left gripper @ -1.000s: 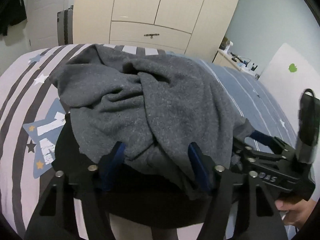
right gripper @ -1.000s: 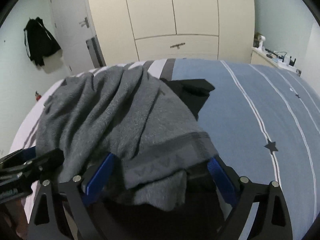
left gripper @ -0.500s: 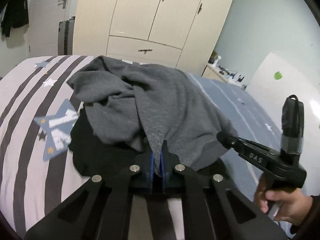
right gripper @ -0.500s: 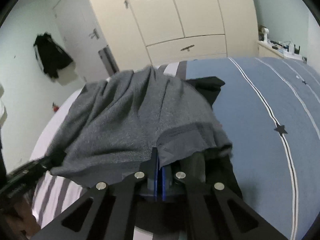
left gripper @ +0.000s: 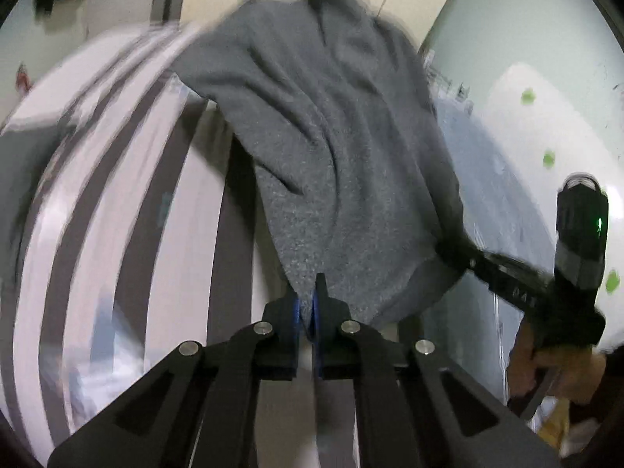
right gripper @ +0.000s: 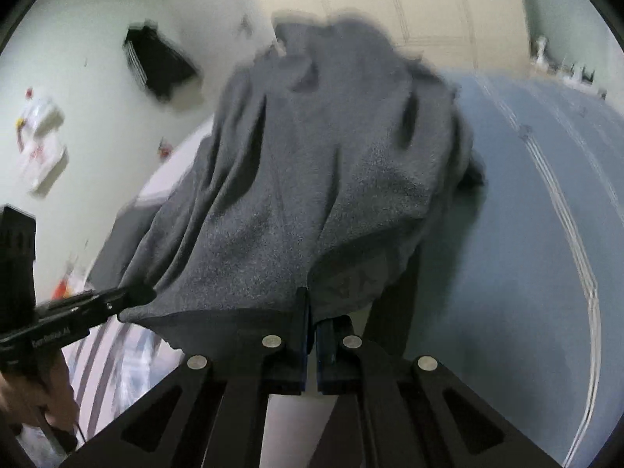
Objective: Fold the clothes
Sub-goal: 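Lift the grey garment with both tools and spread it over the bed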
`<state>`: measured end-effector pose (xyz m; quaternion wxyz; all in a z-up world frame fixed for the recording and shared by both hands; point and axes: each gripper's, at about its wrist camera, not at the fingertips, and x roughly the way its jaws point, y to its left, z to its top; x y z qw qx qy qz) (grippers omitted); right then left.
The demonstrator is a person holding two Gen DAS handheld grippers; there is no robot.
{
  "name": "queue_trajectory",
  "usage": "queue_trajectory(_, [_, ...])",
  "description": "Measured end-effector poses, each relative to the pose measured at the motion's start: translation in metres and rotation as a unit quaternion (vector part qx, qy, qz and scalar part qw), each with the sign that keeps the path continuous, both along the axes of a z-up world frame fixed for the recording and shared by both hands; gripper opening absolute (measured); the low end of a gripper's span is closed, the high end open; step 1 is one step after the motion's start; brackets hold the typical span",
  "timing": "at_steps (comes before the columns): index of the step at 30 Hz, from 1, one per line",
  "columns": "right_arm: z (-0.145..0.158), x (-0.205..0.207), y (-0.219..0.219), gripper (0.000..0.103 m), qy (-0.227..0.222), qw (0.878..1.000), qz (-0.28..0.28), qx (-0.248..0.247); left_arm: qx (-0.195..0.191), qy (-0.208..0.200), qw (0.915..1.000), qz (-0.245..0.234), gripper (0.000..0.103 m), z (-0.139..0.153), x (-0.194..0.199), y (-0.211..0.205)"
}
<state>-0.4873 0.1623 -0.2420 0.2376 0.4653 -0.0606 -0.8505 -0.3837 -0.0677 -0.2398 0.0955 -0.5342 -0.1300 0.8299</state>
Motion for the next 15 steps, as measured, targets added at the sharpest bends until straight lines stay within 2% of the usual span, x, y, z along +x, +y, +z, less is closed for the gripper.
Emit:
queue_trajectory(4, [-0.038, 0.094, -0.002, 0.002, -0.123, 0.992, 0.018, 0.001, -0.019, -0.110, 0.9937, 0.010, 0.004, -0.031, 0.096, 0.001])
queue_trajectory(5, [-0.048, 0.123, -0.008, 0.003, -0.146, 0.988, 0.039, 0.016, -0.017, -0.121, 0.9922, 0.022, 0.004, -0.035, 0.109, -0.002])
queue_trajectory(7, [-0.052, 0.150, -0.015, 0.004, -0.157, 0.985, 0.058, 0.031, -0.024, -0.121, 0.9914, 0.044, 0.005, -0.036, 0.118, -0.009])
queue_trajectory(10, [-0.051, 0.167, -0.020, 0.011, -0.153, 0.984, 0.072, 0.055, -0.027, -0.112, 0.9907, 0.072, 0.018, -0.032, 0.109, -0.018])
queue_trajectory(11, [-0.045, 0.163, -0.016, 0.019, -0.143, 0.986, 0.059, 0.059, -0.028, -0.109, 0.9901, 0.084, 0.021, -0.030, 0.104, -0.023])
queue_trajectory(13, [-0.039, 0.142, -0.007, 0.031, -0.124, 0.989, 0.040, 0.069, -0.029, -0.088, 0.9904, 0.103, 0.034, -0.020, 0.095, -0.033])
queue_trajectory(15, [-0.027, 0.126, 0.007, 0.038, -0.091, 0.993, 0.008, 0.079, -0.035, -0.064, 0.9902, 0.119, 0.042, -0.011, 0.091, -0.042])
